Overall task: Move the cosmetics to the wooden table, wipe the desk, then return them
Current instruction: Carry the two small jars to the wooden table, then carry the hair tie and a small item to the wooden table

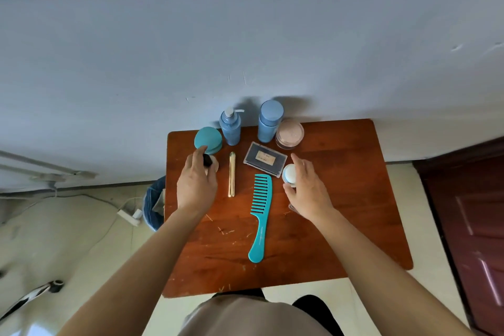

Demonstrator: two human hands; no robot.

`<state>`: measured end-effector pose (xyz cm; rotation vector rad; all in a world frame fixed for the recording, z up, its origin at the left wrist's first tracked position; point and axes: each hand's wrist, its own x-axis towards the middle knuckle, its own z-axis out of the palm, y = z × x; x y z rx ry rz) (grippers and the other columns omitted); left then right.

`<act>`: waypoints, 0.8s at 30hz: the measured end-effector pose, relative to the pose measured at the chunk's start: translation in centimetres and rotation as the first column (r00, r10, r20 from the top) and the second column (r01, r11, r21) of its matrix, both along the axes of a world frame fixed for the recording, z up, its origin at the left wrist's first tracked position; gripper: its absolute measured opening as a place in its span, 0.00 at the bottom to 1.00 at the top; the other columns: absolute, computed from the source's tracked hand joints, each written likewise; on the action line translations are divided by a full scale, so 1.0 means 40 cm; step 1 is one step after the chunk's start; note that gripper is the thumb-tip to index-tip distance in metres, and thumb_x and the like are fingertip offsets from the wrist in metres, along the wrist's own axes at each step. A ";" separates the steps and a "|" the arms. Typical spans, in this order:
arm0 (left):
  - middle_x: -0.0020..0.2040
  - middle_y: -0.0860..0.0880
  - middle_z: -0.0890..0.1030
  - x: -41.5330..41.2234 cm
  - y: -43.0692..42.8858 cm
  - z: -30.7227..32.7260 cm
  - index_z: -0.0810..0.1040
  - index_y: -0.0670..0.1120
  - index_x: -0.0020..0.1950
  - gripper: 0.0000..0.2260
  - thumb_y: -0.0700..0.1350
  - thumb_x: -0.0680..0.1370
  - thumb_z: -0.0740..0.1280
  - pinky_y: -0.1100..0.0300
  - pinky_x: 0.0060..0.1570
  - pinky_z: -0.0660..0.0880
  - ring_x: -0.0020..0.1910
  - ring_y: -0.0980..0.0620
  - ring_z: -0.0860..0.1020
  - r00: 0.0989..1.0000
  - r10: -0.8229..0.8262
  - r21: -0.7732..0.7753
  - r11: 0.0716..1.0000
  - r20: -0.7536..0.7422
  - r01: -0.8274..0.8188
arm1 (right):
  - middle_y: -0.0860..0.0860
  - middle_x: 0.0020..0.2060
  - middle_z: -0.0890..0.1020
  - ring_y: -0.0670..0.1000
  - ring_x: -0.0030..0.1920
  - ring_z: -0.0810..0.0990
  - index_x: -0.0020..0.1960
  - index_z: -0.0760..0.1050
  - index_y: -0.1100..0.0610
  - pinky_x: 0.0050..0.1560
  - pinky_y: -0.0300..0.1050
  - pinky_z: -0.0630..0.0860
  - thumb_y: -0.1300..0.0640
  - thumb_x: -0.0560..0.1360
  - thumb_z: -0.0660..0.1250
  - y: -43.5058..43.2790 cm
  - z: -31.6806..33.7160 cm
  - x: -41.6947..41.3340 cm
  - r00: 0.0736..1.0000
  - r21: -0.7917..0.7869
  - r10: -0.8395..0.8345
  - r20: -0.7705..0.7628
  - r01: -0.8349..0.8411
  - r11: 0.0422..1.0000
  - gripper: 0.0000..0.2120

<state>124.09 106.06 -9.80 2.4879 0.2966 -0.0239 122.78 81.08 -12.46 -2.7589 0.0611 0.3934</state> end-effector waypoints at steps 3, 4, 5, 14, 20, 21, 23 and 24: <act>0.74 0.45 0.67 -0.009 -0.001 0.022 0.63 0.48 0.75 0.23 0.52 0.81 0.62 0.45 0.68 0.68 0.72 0.43 0.66 1.000 -0.021 0.091 0.996 -0.017 0.022 | 0.52 0.78 0.55 0.55 0.76 0.61 0.79 0.48 0.48 0.68 0.47 0.70 0.43 0.79 0.64 -0.014 0.028 0.003 1.000 -0.042 -0.023 0.013 0.023 0.999 0.37; 0.76 0.45 0.63 -0.015 -0.006 0.039 0.62 0.48 0.75 0.24 0.53 0.81 0.61 0.44 0.71 0.63 0.75 0.43 0.61 0.999 -0.044 0.126 0.991 -0.001 0.044 | 0.52 0.79 0.52 0.55 0.78 0.58 0.79 0.47 0.48 0.70 0.48 0.68 0.41 0.79 0.61 -0.023 0.044 0.002 0.999 -0.060 -0.033 0.031 0.035 0.998 0.36; 0.78 0.45 0.60 -0.021 -0.014 0.060 0.60 0.49 0.76 0.25 0.55 0.81 0.60 0.43 0.74 0.58 0.77 0.43 0.56 0.997 -0.077 0.166 0.984 0.023 0.072 | 0.52 0.80 0.50 0.55 0.79 0.55 0.80 0.46 0.48 0.71 0.49 0.65 0.39 0.79 0.59 -0.033 0.063 -0.001 0.997 -0.075 -0.046 0.062 0.051 0.996 0.36; 0.80 0.48 0.40 -0.077 -0.233 0.288 0.47 0.55 0.80 0.31 0.66 0.79 0.41 0.36 0.74 0.42 0.78 0.45 0.37 0.872 -0.453 0.478 0.817 0.184 0.324 | 0.56 0.80 0.41 0.58 0.79 0.41 0.80 0.45 0.48 0.77 0.57 0.46 0.34 0.80 0.45 -0.246 0.288 -0.175 0.878 -0.140 -0.206 0.431 0.291 0.946 0.33; 0.81 0.47 0.45 -0.239 -0.579 0.450 0.49 0.54 0.80 0.30 0.65 0.81 0.42 0.36 0.74 0.44 0.79 0.45 0.41 0.666 -0.666 0.441 0.736 0.335 0.514 | 0.58 0.79 0.44 0.60 0.79 0.43 0.81 0.48 0.52 0.77 0.61 0.49 0.37 0.81 0.49 -0.510 0.425 -0.538 0.697 -0.084 -0.406 0.591 0.554 0.828 0.33; 0.81 0.47 0.46 -0.293 -0.647 0.471 0.50 0.53 0.80 0.30 0.65 0.81 0.42 0.36 0.74 0.45 0.79 0.45 0.41 0.614 -0.702 0.432 0.709 0.360 0.558 | 0.58 0.79 0.45 0.60 0.79 0.43 0.80 0.49 0.52 0.77 0.61 0.49 0.36 0.81 0.49 -0.554 0.446 -0.626 0.652 -0.072 -0.443 0.615 0.606 0.792 0.33; 0.81 0.46 0.47 -0.408 -0.773 0.505 0.51 0.52 0.80 0.29 0.63 0.82 0.44 0.36 0.74 0.46 0.79 0.45 0.43 0.508 -0.761 0.412 0.647 0.404 0.641 | 0.57 0.80 0.47 0.59 0.79 0.44 0.80 0.50 0.52 0.77 0.60 0.48 0.35 0.81 0.50 -0.627 0.479 -0.797 0.561 -0.039 -0.504 0.657 0.693 0.720 0.33; 0.80 0.46 0.48 -0.477 -0.839 0.519 0.51 0.51 0.80 0.29 0.63 0.82 0.45 0.36 0.74 0.47 0.79 0.45 0.43 0.440 -0.794 0.413 0.599 0.420 0.686 | 0.57 0.80 0.47 0.59 0.79 0.45 0.80 0.51 0.52 0.77 0.59 0.48 0.35 0.81 0.51 -0.663 0.493 -0.890 0.508 -0.029 -0.530 0.679 0.740 0.672 0.33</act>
